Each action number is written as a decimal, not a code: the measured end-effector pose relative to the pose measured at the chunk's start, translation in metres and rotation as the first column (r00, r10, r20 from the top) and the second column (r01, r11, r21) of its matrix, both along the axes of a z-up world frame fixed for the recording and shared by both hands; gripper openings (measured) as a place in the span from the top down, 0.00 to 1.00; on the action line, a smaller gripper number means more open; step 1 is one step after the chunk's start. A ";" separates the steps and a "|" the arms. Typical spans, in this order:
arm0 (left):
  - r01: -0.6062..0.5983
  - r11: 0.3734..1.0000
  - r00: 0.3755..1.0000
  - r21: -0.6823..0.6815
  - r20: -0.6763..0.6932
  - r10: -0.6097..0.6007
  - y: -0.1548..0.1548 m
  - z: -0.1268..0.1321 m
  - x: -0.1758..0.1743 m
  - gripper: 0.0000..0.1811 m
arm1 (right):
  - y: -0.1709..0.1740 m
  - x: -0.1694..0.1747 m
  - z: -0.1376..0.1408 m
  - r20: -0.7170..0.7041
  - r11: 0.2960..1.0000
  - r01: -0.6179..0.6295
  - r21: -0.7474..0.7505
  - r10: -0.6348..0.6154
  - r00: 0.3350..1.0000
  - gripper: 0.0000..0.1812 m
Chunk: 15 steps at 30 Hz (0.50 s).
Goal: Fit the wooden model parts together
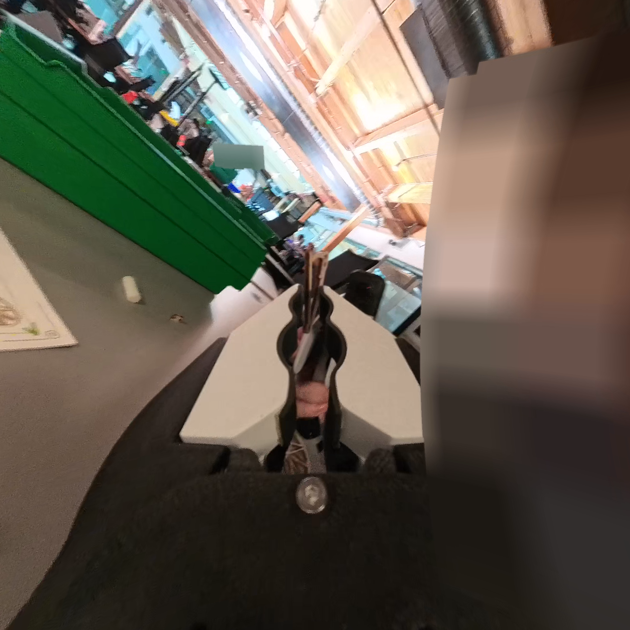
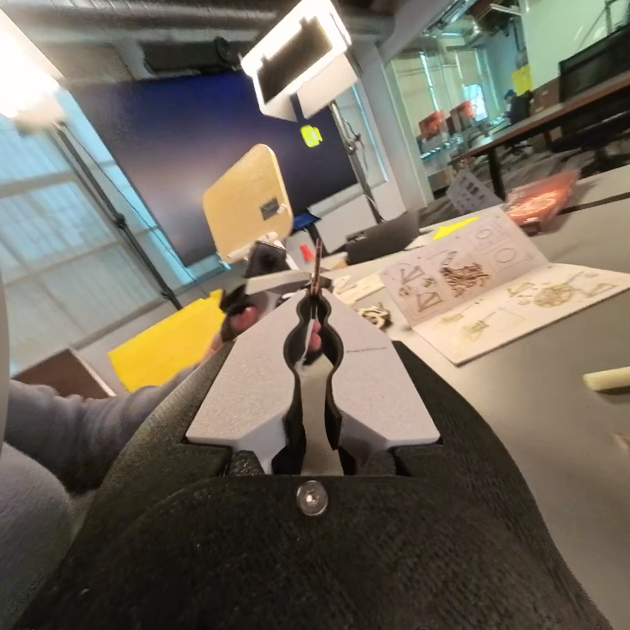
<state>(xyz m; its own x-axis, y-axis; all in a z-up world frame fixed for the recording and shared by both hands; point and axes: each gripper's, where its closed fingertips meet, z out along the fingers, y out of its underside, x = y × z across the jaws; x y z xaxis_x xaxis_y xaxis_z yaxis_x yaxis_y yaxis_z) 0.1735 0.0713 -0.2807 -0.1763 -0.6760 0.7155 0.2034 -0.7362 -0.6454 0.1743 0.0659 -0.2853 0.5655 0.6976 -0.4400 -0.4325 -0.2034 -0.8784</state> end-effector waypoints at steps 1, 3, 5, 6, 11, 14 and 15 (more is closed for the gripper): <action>-0.036 0.999 0.999 0.016 -0.040 0.036 0.005 -0.005 -0.001 0.89 | 0.004 0.005 -0.005 0.078 0.999 0.041 -0.008 -0.040 0.996 1.00; -0.135 0.988 0.982 0.075 -0.124 0.143 0.019 -0.013 -0.007 0.85 | 0.013 0.022 -0.024 0.336 0.990 0.136 -0.025 -0.120 0.934 1.00; -0.236 0.959 0.938 0.158 -0.219 0.267 0.036 -0.022 -0.017 0.83 | 0.017 0.042 -0.047 0.650 0.977 0.213 -0.011 -0.155 0.744 1.00; -0.268 0.945 0.917 0.186 -0.250 0.309 0.041 -0.025 -0.021 0.83 | 0.017 0.053 -0.058 0.785 0.971 0.238 0.004 -0.151 0.601 1.00; -0.271 0.946 0.911 0.179 -0.269 0.312 0.044 -0.029 -0.022 0.83 | 0.014 0.083 -0.090 0.973 0.957 0.221 0.187 -0.150 -0.177 1.00; -0.252 0.955 0.916 0.156 -0.280 0.287 0.043 -0.034 -0.020 0.83 | 0.008 0.071 -0.111 0.937 0.976 0.150 0.157 -0.099 -0.336 1.00; -0.249 0.956 0.918 0.152 -0.278 0.284 0.042 -0.034 -0.020 0.83 | 0.006 0.064 -0.119 0.940 0.984 0.130 0.126 -0.076 -0.333 0.99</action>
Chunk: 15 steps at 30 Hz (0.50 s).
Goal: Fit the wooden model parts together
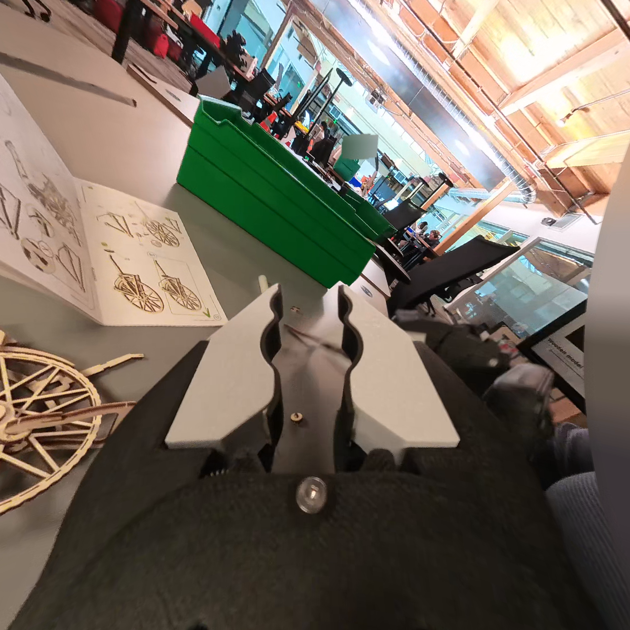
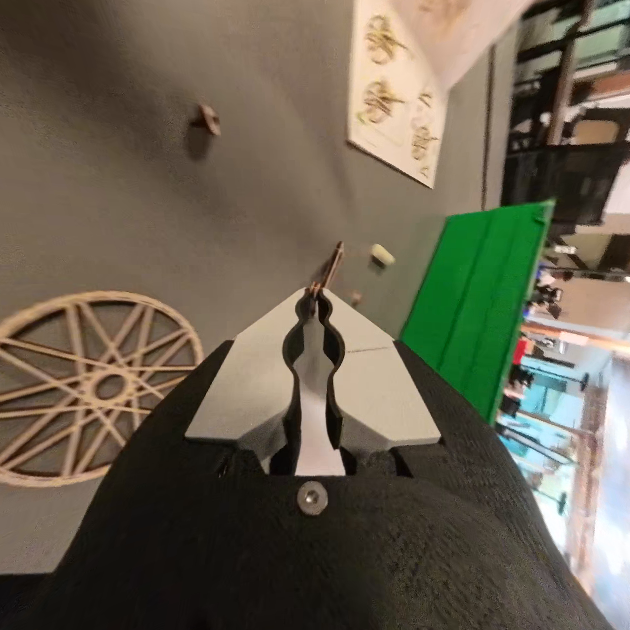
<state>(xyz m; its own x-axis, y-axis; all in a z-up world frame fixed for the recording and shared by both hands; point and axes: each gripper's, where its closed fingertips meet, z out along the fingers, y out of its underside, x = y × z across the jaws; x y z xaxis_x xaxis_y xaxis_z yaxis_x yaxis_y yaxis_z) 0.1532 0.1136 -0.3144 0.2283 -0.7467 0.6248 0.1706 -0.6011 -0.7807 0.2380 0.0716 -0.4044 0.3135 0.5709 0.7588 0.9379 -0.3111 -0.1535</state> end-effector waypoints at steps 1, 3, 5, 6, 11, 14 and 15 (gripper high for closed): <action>-0.002 1.000 1.000 0.000 -0.001 0.002 0.000 0.000 0.000 0.83 | -0.001 -0.006 -0.004 -0.015 1.000 -0.011 -0.012 0.011 1.000 0.98; -0.007 1.000 1.000 0.006 -0.010 0.007 0.001 0.000 -0.002 0.83 | -0.003 -0.017 -0.003 -0.102 0.999 -0.029 -0.024 0.027 0.994 0.96; 0.001 1.000 1.000 0.007 -0.015 -0.001 0.000 0.000 -0.002 0.83 | -0.007 -0.032 0.003 -0.279 0.997 -0.053 -0.059 0.034 0.960 0.89; 0.005 1.000 1.000 0.006 -0.016 -0.005 0.000 -0.001 -0.002 0.83 | -0.009 -0.036 0.008 -0.376 0.995 -0.064 -0.075 0.031 0.926 0.87; 0.029 1.000 0.999 0.010 -0.028 -0.029 -0.004 -0.002 0.001 0.83 | -0.011 -0.028 0.024 -0.754 0.973 -0.118 -0.197 -0.074 0.653 0.83; 0.040 0.999 0.999 0.011 -0.031 -0.039 -0.006 -0.003 0.002 0.83 | -0.010 -0.015 0.009 -0.779 0.943 -0.156 -0.293 -0.141 0.611 0.82; 0.043 0.999 0.999 0.012 -0.033 -0.043 -0.006 -0.003 0.003 0.83 | -0.010 -0.014 0.005 -0.787 0.935 -0.172 -0.311 -0.152 0.598 0.82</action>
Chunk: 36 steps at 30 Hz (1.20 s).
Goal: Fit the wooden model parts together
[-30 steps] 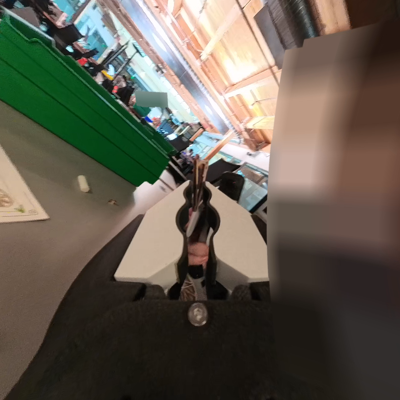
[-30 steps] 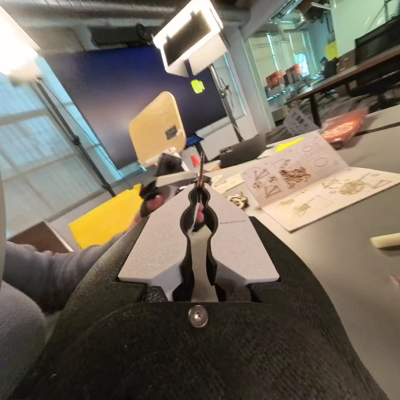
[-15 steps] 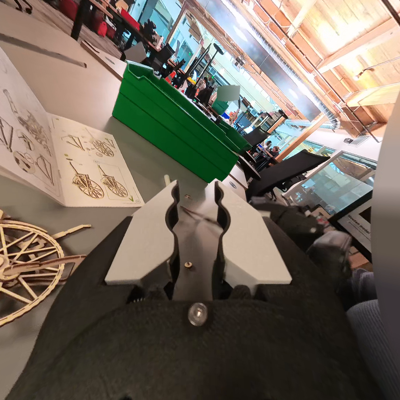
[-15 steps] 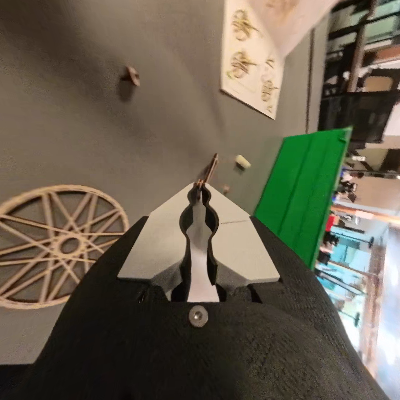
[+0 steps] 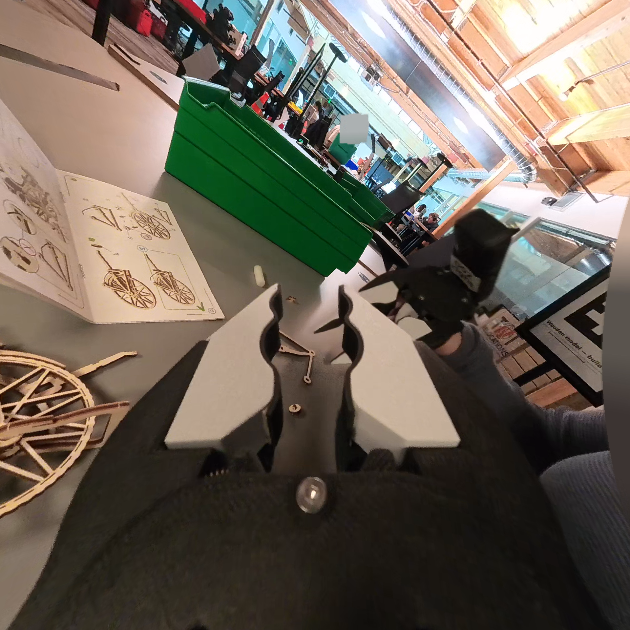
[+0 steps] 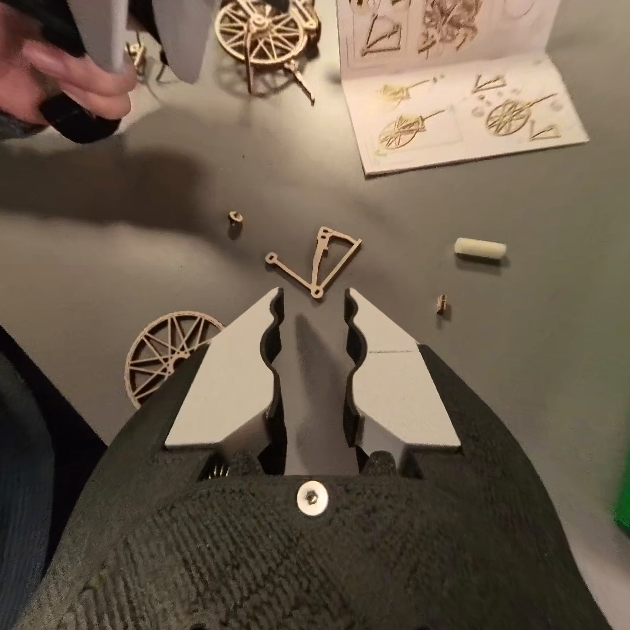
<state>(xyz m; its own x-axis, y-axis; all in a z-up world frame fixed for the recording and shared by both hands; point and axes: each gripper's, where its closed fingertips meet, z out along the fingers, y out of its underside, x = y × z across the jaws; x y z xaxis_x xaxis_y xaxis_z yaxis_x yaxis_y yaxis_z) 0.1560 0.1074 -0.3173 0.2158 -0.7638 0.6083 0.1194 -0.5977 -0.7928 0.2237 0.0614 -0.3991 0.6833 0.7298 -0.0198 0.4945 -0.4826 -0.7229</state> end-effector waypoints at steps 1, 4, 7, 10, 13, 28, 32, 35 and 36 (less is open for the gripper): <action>0.003 1.000 1.000 0.000 -0.002 -0.003 0.000 -0.001 0.000 0.83 | 0.000 -0.001 -0.002 -0.017 1.000 -0.014 -0.013 0.014 1.000 0.82; 0.010 1.000 1.000 0.000 -0.005 -0.010 -0.001 -0.002 0.001 0.83 | -0.001 -0.007 -0.005 -0.060 0.998 -0.052 -0.032 0.050 0.997 0.82; 0.010 1.000 1.000 0.002 -0.013 -0.010 -0.001 -0.003 0.001 0.83 | -0.004 -0.009 -0.009 -0.053 0.997 -0.059 -0.050 0.056 0.997 0.83; 0.008 1.000 1.000 0.003 -0.014 -0.008 0.000 -0.004 0.001 0.83 | -0.018 -0.019 -0.008 -0.087 0.991 -0.101 -0.086 0.093 0.992 0.83; 0.010 1.000 1.000 -0.003 -0.014 -0.010 0.000 -0.005 0.000 0.83 | -0.029 -0.029 -0.006 -0.117 0.984 -0.151 -0.098 0.139 0.983 0.84; 0.229 0.961 0.944 0.154 -0.276 -0.181 -0.031 -0.025 0.007 0.76 | -0.095 -0.020 -0.003 -0.073 0.929 -0.367 0.043 0.369 0.926 0.55; 0.453 0.867 0.789 0.207 -0.545 -0.282 -0.056 -0.063 0.005 0.76 | -0.095 -0.022 -0.012 -0.028 0.926 -0.376 0.043 0.378 0.926 0.57; 0.505 0.840 0.746 0.199 -0.590 -0.309 -0.065 -0.072 0.005 0.77 | -0.091 -0.024 -0.012 -0.015 0.928 -0.371 0.038 0.372 0.928 0.60; 0.510 0.838 0.737 0.194 -0.601 -0.309 -0.065 -0.075 0.005 0.78 | -0.091 -0.024 -0.012 -0.013 0.929 -0.369 0.037 0.370 0.929 0.61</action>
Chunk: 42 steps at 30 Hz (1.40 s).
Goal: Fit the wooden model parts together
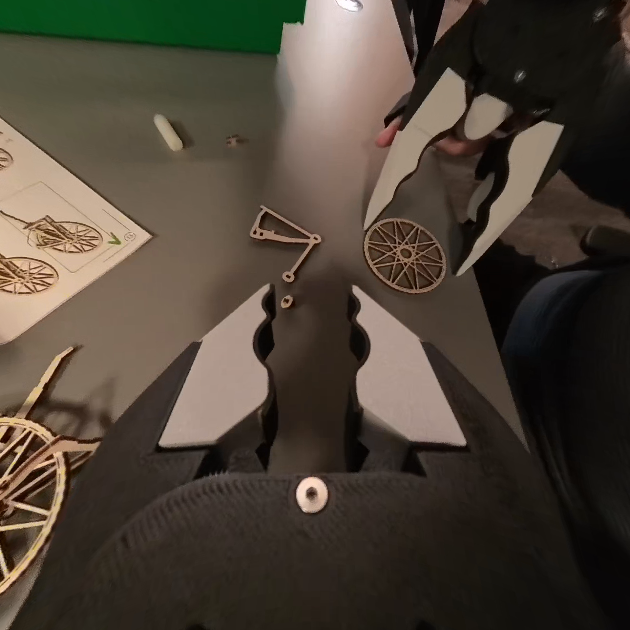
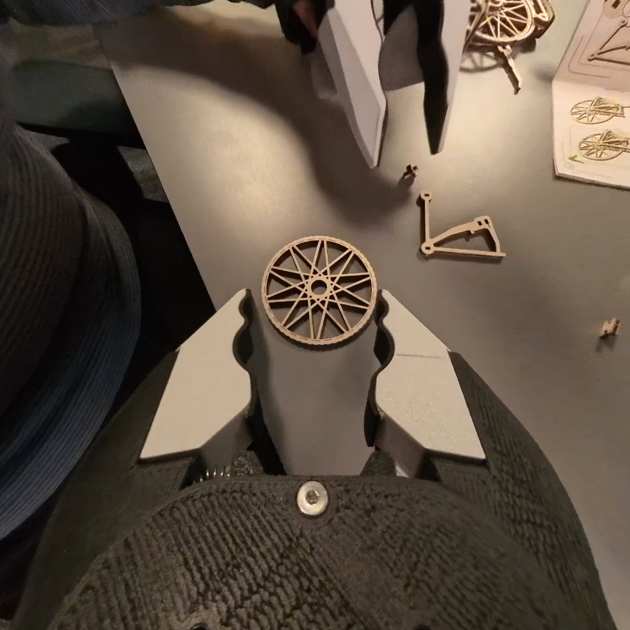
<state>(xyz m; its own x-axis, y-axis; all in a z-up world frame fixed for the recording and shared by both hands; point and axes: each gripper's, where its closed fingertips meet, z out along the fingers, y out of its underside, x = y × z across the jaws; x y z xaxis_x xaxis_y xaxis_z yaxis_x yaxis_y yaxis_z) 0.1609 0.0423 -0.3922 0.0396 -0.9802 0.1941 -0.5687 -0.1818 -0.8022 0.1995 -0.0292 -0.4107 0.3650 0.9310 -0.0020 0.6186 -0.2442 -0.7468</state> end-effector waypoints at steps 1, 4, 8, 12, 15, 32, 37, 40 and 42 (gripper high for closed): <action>0.003 1.000 1.000 0.010 -0.017 -0.003 0.000 -0.003 -0.001 0.79 | 0.001 -0.001 0.000 0.001 1.000 0.003 0.000 -0.003 1.000 0.63; 0.038 0.998 0.997 0.045 -0.070 -0.035 -0.002 -0.014 -0.002 0.81 | 0.001 -0.002 0.000 0.002 1.000 0.005 -0.003 -0.005 1.000 0.64; 0.038 0.998 0.996 0.052 -0.077 -0.034 -0.001 -0.017 -0.001 0.81 | 0.001 -0.002 0.000 -0.003 1.000 0.014 -0.001 -0.014 1.000 0.64; 0.018 0.998 0.997 0.063 -0.077 -0.013 0.003 -0.017 -0.002 0.81 | 0.003 -0.003 0.000 -0.011 1.000 0.025 0.002 -0.024 1.000 0.64; -0.005 0.998 0.996 0.068 -0.090 0.011 0.008 -0.017 -0.005 0.81 | 0.004 -0.004 0.000 -0.013 0.999 0.032 0.004 -0.032 0.999 0.64; -0.230 0.960 0.949 0.161 -0.181 0.258 0.024 -0.009 -0.090 0.96 | 0.023 -0.056 0.001 -0.003 0.999 -0.047 0.025 0.047 0.999 0.64; -0.322 0.939 0.926 0.122 -0.168 0.339 0.013 -0.008 -0.119 0.86 | 0.039 -0.091 0.002 0.011 0.992 -0.116 0.045 0.116 0.993 0.64; -0.353 0.931 0.923 0.093 -0.130 0.363 0.004 0.001 -0.134 0.81 | 0.047 -0.108 0.003 0.005 0.990 -0.128 0.062 0.128 0.992 0.62; -0.377 0.922 0.920 0.082 -0.079 0.383 -0.001 0.015 -0.146 0.80 | 0.053 -0.109 0.013 -0.007 0.985 -0.107 0.133 0.109 0.994 0.54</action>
